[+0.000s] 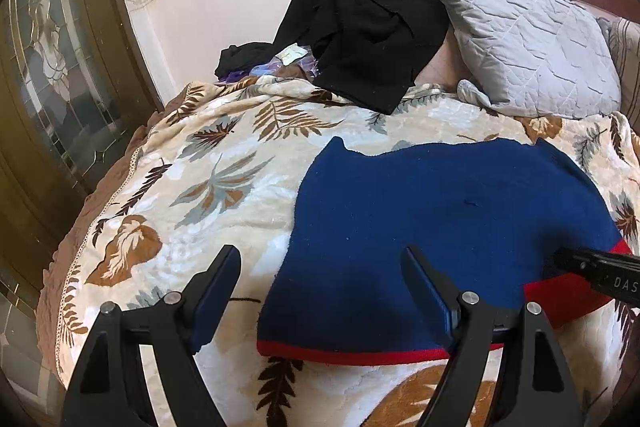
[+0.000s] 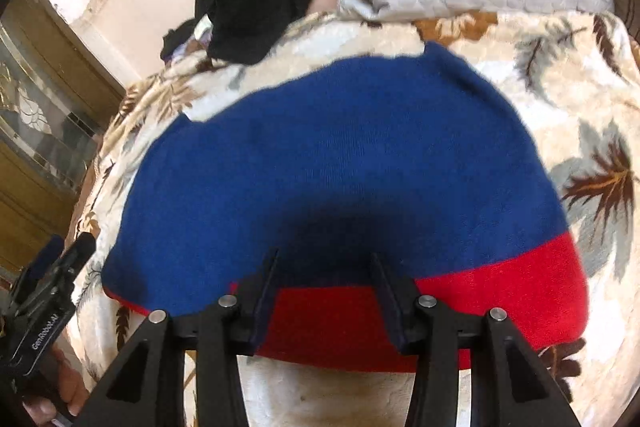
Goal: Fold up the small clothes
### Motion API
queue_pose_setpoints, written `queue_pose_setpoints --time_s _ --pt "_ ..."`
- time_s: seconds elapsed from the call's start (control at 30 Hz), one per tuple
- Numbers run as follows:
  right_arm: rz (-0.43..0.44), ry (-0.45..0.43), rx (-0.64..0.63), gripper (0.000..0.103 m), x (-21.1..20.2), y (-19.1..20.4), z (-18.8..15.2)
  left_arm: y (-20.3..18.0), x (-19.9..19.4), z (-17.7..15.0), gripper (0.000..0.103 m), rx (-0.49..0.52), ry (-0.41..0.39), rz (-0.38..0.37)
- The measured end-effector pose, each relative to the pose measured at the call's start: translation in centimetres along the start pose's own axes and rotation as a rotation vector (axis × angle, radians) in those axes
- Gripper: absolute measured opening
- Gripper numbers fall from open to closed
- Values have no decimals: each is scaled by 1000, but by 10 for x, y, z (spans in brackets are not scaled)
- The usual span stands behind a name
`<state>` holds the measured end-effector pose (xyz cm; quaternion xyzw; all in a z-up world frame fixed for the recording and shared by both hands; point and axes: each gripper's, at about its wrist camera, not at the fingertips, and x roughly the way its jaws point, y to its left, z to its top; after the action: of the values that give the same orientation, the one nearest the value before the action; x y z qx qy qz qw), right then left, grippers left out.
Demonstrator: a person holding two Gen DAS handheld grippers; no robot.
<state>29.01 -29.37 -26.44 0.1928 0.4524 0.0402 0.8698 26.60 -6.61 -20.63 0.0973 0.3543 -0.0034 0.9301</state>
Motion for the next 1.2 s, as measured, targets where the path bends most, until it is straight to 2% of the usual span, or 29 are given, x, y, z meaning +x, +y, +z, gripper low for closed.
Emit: queue_pose_setpoints --time_s 0.1,0.27,0.37,0.47,0.8,1.07,1.2 --pt "-46 -29 -30 50 -4 2 1 -1 -1 1 83 -3 -9 -10" --pt "-101 54 -42 51 17 4 -2 -7 -3 2 83 -7 -22 -43" --pt "-118 40 -64 52 17 7 -2 -9 -4 2 83 -1 -24 -50" --pt "-119 8 -72 52 8 12 0 -11 -2 2 83 2 -21 -53" --pt "-257 -155 -182 52 -30 35 5 -14 1 1 83 -16 -16 -62" --pt "-281 -206 -223 52 -43 44 3 -15 7 0 83 -24 7 -69" --pt "-244 -154 -199 53 -38 36 5 -17 16 -3 83 -12 49 -62"
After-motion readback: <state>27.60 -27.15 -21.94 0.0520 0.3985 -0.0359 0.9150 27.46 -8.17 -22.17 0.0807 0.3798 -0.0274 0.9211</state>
